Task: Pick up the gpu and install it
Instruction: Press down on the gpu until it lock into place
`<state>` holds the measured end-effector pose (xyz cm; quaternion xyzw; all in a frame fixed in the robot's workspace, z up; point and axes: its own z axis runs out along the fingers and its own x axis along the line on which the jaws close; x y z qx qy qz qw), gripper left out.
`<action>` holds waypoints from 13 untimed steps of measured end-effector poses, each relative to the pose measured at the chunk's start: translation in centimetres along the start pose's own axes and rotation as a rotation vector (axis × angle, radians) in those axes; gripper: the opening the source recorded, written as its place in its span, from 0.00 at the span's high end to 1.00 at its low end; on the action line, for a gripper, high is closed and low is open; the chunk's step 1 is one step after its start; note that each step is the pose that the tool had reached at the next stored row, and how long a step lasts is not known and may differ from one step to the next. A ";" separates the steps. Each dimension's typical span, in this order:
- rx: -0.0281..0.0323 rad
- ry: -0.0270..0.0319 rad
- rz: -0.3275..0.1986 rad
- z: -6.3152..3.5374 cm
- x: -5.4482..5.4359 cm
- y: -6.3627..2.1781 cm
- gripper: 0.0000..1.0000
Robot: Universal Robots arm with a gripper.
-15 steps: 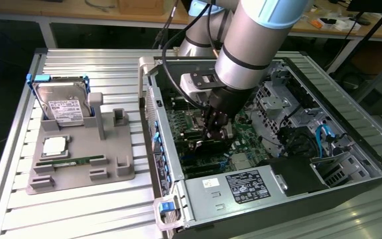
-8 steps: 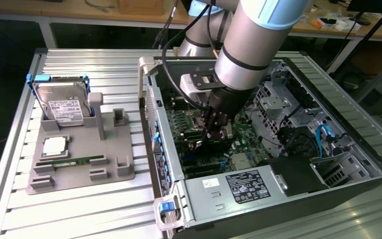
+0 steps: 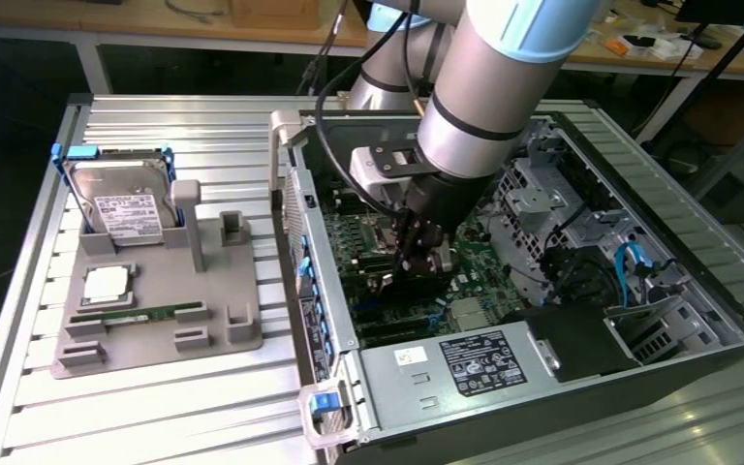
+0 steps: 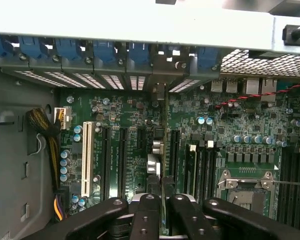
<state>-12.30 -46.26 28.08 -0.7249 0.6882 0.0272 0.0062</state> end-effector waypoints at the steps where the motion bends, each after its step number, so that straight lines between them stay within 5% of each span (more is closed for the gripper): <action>1: 0.0000 0.0000 0.000 0.00 0.0 0.00 0.84; 13: -0.0001 0.0001 0.000 0.45 0.0 -0.01 0.84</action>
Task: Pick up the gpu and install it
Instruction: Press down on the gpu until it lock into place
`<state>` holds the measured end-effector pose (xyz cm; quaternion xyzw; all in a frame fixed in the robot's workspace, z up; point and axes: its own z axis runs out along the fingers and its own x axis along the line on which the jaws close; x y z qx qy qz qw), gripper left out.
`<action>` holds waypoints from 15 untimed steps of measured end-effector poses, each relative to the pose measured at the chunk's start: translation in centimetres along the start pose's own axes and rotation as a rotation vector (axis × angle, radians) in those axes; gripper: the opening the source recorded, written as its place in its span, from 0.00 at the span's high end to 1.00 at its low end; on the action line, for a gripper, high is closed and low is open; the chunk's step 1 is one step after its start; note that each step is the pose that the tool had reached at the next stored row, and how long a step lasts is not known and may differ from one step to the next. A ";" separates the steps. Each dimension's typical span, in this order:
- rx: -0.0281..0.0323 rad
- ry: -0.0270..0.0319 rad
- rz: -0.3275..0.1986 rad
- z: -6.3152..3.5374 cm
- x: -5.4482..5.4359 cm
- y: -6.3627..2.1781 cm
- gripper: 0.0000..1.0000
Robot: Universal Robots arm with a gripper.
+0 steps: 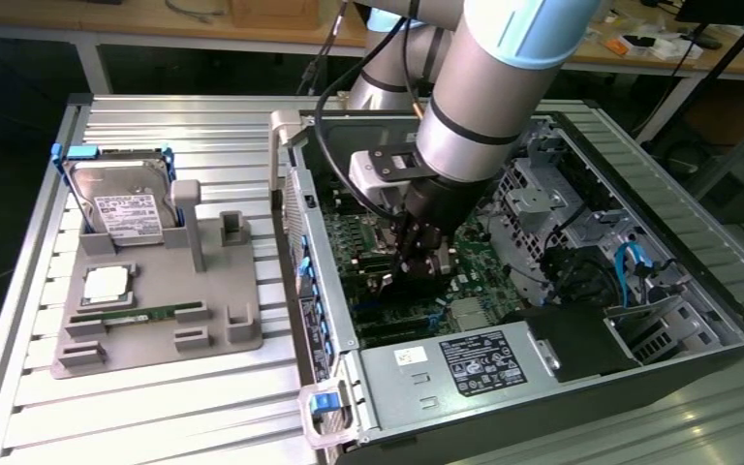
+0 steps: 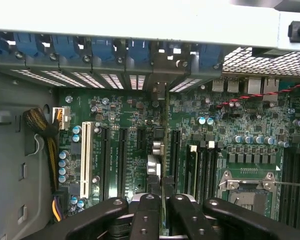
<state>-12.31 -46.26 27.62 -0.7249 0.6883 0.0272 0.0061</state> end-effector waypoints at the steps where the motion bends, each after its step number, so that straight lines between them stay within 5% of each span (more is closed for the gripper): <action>1: 0.0000 -0.0001 0.000 0.00 0.0 0.00 0.84; 15: 0.0002 -0.0003 0.000 0.13 0.0 -0.01 0.84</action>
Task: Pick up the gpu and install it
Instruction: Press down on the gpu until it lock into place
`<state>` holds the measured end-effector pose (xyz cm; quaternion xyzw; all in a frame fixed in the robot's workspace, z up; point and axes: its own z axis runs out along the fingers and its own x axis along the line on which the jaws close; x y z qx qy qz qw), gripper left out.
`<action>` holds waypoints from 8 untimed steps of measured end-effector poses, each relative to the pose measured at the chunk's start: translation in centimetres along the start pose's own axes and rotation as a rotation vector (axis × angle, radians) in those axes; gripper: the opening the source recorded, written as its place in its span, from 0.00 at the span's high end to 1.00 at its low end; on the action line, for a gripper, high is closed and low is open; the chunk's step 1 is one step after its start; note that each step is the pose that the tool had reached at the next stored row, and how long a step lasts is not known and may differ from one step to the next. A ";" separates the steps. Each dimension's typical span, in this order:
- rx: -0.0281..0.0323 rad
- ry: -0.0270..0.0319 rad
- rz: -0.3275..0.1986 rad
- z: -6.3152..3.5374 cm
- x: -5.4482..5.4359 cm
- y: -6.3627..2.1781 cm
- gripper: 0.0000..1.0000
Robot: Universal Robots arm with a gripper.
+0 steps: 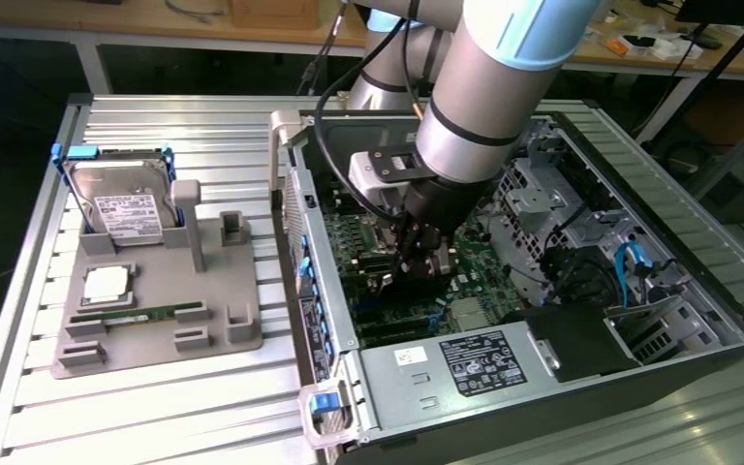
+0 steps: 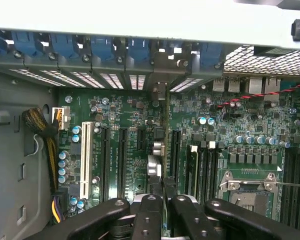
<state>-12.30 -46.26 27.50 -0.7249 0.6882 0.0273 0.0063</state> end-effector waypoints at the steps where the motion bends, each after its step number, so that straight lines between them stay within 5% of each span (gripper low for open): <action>1: 0.0001 -0.0002 0.000 -0.02 0.0 0.00 0.84; 8: 0.0002 -0.0003 0.000 -0.61 0.0 0.02 0.84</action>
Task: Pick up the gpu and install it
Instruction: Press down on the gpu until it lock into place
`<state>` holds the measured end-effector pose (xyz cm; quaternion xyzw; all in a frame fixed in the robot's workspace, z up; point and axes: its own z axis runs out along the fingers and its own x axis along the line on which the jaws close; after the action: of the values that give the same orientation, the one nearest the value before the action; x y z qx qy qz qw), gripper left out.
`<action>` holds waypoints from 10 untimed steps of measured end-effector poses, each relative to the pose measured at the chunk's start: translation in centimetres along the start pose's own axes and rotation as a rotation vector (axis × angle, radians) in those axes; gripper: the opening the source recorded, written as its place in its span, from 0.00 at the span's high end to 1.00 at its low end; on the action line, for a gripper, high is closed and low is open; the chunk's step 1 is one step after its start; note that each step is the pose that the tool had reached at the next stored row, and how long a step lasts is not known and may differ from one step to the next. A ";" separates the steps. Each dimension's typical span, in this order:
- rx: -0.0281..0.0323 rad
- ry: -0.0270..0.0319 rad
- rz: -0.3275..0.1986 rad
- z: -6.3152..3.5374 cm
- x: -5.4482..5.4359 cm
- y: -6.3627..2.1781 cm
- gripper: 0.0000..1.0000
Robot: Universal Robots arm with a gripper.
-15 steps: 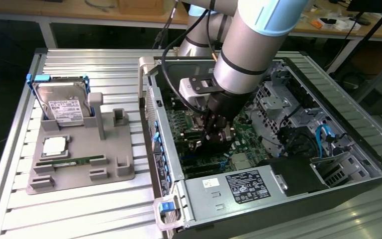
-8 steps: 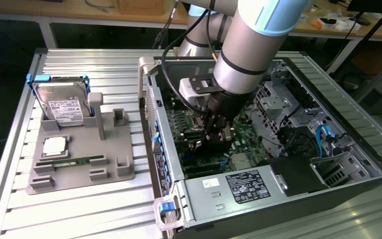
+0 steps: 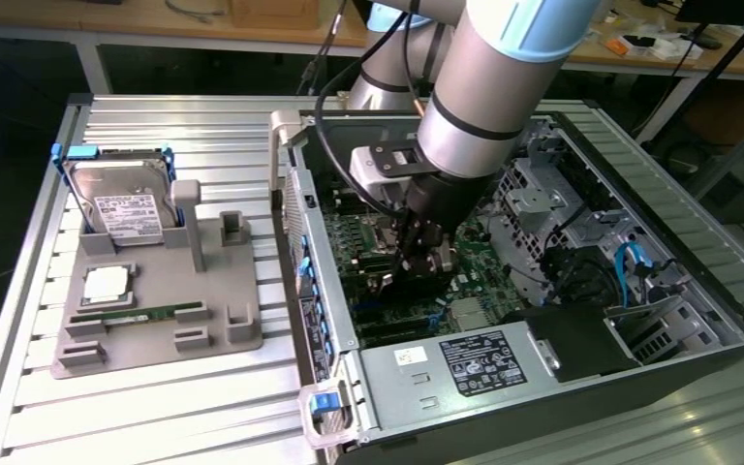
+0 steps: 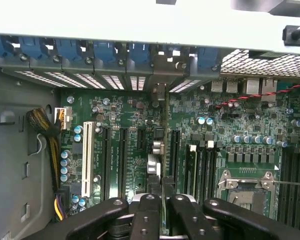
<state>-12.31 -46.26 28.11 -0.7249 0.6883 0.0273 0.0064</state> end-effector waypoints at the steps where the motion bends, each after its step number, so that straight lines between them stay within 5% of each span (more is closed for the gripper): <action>1: 0.0000 0.0000 0.000 0.00 0.0 0.00 0.84; 10: -0.0001 0.0003 0.000 0.00 0.0 0.41 0.84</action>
<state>-12.72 -46.26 28.12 -0.7250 0.6882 0.0273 0.0063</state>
